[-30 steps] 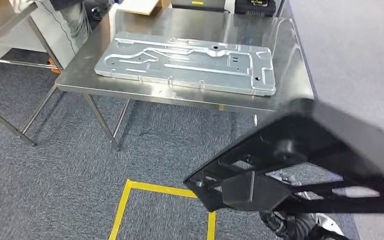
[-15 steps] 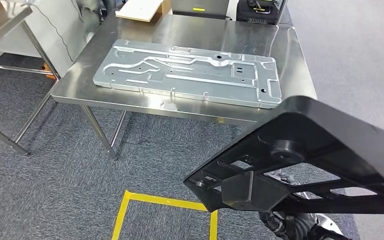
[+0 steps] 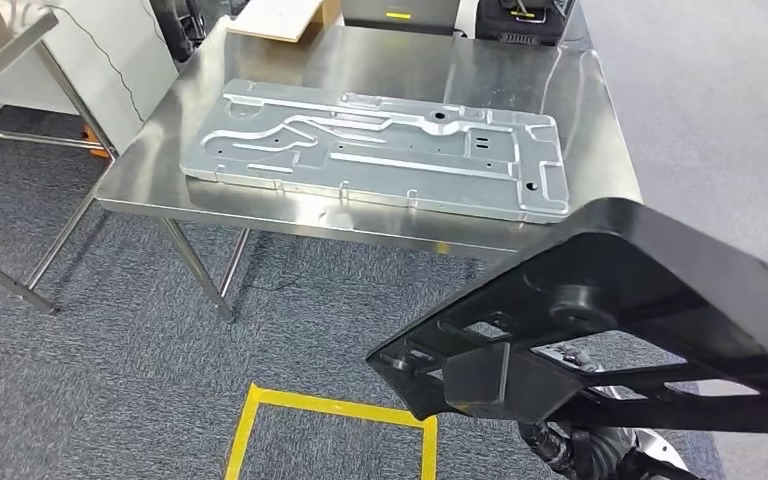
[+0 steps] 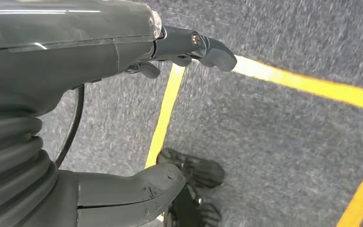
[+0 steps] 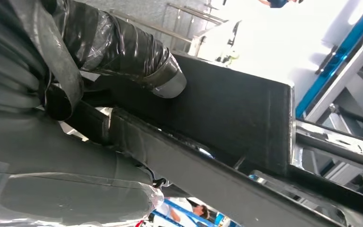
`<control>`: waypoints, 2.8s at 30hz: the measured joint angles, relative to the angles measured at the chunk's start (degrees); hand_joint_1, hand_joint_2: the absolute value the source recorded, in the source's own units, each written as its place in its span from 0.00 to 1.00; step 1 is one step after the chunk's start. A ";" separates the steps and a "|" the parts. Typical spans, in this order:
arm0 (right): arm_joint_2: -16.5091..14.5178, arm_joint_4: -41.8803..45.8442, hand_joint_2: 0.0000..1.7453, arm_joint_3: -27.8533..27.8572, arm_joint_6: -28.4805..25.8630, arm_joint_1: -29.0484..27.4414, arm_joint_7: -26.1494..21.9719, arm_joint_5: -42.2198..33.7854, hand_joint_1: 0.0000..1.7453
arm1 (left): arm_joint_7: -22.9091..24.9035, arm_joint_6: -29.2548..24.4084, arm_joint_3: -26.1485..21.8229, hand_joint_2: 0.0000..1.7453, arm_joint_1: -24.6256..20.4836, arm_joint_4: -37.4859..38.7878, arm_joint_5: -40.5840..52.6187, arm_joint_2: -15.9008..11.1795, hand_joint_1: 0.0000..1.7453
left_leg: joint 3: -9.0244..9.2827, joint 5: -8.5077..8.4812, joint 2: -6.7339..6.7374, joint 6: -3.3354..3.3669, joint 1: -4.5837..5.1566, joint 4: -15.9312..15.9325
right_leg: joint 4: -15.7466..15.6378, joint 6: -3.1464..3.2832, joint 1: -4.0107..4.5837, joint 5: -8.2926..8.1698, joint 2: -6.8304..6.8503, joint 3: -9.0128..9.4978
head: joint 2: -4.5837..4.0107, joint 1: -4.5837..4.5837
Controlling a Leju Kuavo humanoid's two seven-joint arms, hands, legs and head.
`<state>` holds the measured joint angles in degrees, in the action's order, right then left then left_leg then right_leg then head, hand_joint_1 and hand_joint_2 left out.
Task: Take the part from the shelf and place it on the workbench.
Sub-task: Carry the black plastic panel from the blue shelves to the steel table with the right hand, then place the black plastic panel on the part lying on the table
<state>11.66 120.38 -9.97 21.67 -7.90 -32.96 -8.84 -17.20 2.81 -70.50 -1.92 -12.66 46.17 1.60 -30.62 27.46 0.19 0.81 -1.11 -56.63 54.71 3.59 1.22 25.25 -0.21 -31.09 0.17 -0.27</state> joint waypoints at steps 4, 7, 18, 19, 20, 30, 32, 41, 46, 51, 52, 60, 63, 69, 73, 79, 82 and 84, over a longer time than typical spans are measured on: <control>-0.01 0.04 1.00 -0.03 0.04 0.10 0.02 0.10 1.00 | -0.01 0.02 -0.01 1.00 0.02 -0.01 0.04 -0.20 0.00 | -5.94 6.05 -0.11 -0.60 0.03 -12.14 | -0.79 -0.30 -0.25 0.15 0.21 0.89 | 0.00 -0.03; -0.01 0.03 1.00 -0.05 0.08 0.05 0.03 0.12 1.00 | -0.01 0.09 -0.05 1.00 0.22 -0.01 0.14 -0.34 0.00 | -7.64 4.85 -0.10 -0.90 0.01 -14.60 | 0.56 -0.49 -0.15 1.26 0.08 0.88 | 0.00 -0.04; -0.01 0.07 1.00 -0.04 -0.04 0.23 0.07 0.07 1.00 | -0.40 0.55 -0.34 1.00 0.02 -0.02 0.42 -0.70 0.00 | -0.39 -0.37 -0.16 1.56 -0.30 -0.16 | 10.86 -3.91 -0.64 7.00 -0.09 -2.99 | 0.00 0.00; -0.01 0.06 1.00 -0.05 -0.08 0.24 0.07 0.07 1.00 | -0.42 0.55 -0.37 1.00 0.01 -0.02 0.44 -0.70 0.00 | -0.32 -0.26 -0.14 1.55 -0.36 -0.17 | 14.65 -4.34 -1.07 8.64 -0.08 -5.25 | 0.00 -0.01; -0.01 0.05 1.00 -0.07 -0.11 0.21 0.08 0.07 1.00 | -0.42 0.55 -0.40 1.00 0.04 -0.02 0.47 -0.70 0.00 | -0.22 -0.10 -0.14 1.46 -0.45 -0.17 | 17.57 -4.63 -1.47 9.56 -0.06 -7.18 | 0.00 -0.01; -0.01 0.13 1.00 -0.11 -0.22 0.14 0.11 0.11 1.00 | -0.72 0.57 -0.67 1.00 -0.07 -0.02 0.75 -0.64 0.00 | 3.19 1.27 -0.14 -1.58 -1.07 0.93 | 0.97 -2.89 -1.41 -0.60 0.27 -1.86 | 0.00 -0.03; -0.01 0.18 1.00 -0.13 -0.23 0.19 0.13 0.12 1.00 | -0.91 0.58 -0.68 1.00 -0.28 -0.02 0.80 -0.68 0.00 | 1.63 2.65 -0.12 -1.74 -1.06 -2.92 | 0.33 -2.29 -1.52 -0.39 0.31 -0.67 | 0.00 -0.03; 0.00 0.15 1.00 -0.12 -0.57 -0.17 0.11 0.21 1.00 | -1.77 0.77 -0.83 1.00 -0.01 -0.02 0.81 -0.83 0.00 | -3.52 -1.73 -0.14 -0.98 -0.33 -2.64 | 0.40 -1.76 -0.63 2.21 -0.17 2.64 | 0.00 -0.03; -0.01 0.53 1.00 -0.21 -1.00 -0.53 -0.07 0.60 1.00 | -1.84 0.76 -0.87 1.00 0.08 -0.02 0.80 -0.78 0.00 | -2.62 -2.64 -0.15 0.34 -0.44 -0.17 | 2.02 -3.17 -0.59 4.26 -0.23 2.31 | 0.00 -0.02; 0.03 1.02 1.00 -0.38 -1.24 -0.93 -0.20 0.90 1.00 | -1.95 0.66 -0.93 1.00 -0.06 -0.02 0.80 -0.75 0.00 | -2.37 -2.16 -0.10 0.99 -0.30 -0.21 | 17.75 -4.79 -1.55 11.10 -0.09 -6.00 | 0.00 -0.02; 0.05 1.02 1.00 -0.39 -1.23 -1.01 -0.20 0.92 1.00 | -2.00 0.66 -0.95 1.00 -0.06 -0.02 0.80 -0.76 0.00 | -2.20 -2.02 -0.12 0.98 -0.28 -0.22 | 17.97 -4.77 -1.60 10.21 -0.09 -6.47 | 0.00 -0.02; 0.68 1.80 1.00 -0.35 -1.23 -1.03 -0.20 0.95 1.00 | -2.26 0.84 -1.05 1.00 -0.26 0.00 0.81 -0.53 0.00 | -0.94 -1.36 -0.26 -0.35 -0.14 0.40 | 1.02 -1.83 -0.73 1.37 0.08 0.37 | 0.00 -0.03; 0.74 1.98 1.00 -0.37 -1.21 -0.99 -0.15 0.90 1.00 | -2.36 0.84 -1.09 1.00 -0.34 0.00 0.82 -0.58 0.00 | -2.59 1.58 -0.23 -0.92 -0.05 -3.83 | -0.54 -1.53 -1.18 0.68 0.29 1.30 | 0.00 -0.11; 0.74 1.96 1.00 -0.38 -1.19 -1.12 -0.05 0.88 1.00 | -2.39 0.84 -1.20 1.00 -0.09 0.00 0.84 -0.66 0.00 | -6.08 2.92 -0.22 -1.44 -0.10 -11.30 | 0.10 -1.19 -0.73 1.31 0.28 1.56 | 0.00 -0.13; 0.78 1.97 1.00 -0.39 -1.22 -1.12 -0.04 0.88 1.00 | -2.39 0.84 -1.22 1.00 -0.24 0.00 0.99 -0.68 0.00 | -0.28 -1.04 -0.36 -0.69 0.02 0.36 | 0.77 -2.12 -0.46 2.07 0.09 1.75 | 0.00 -0.10; 0.85 1.98 1.00 -0.53 -1.27 -1.10 -0.04 0.88 1.00 | -2.39 0.82 -1.23 1.00 -0.25 0.00 1.29 -0.63 0.00 | -0.30 -1.21 -0.28 0.94 -0.28 0.58 | 9.22 -3.84 -1.05 7.26 0.11 -2.03 | 0.00 -0.08; 0.85 1.98 1.00 -0.63 -1.30 -1.16 -0.04 0.90 1.00 | -2.39 0.82 -1.25 1.00 -0.18 0.00 1.33 -0.64 0.00 | -0.35 -1.04 -0.26 1.06 -0.27 0.53 | 18.56 -4.52 -1.72 10.21 0.16 -7.02 | 0.00 -0.08; 0.85 1.98 1.00 -0.73 -1.35 -1.15 -0.04 0.90 1.00 | -2.41 0.82 -1.26 1.00 -0.19 0.00 1.38 -0.64 0.00 | -0.02 -0.81 -0.31 0.94 -0.26 0.53 | 14.75 -4.34 -1.88 6.65 0.17 -5.59 | 0.00 -0.08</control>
<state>12.50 122.36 -10.70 20.32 -9.06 -33.00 -7.93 -19.61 3.64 -71.76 -2.11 -12.66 47.56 0.96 -30.64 26.66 -0.12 1.75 -1.37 -56.10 69.45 -0.75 -0.66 31.90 -0.04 -36.69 0.17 -0.35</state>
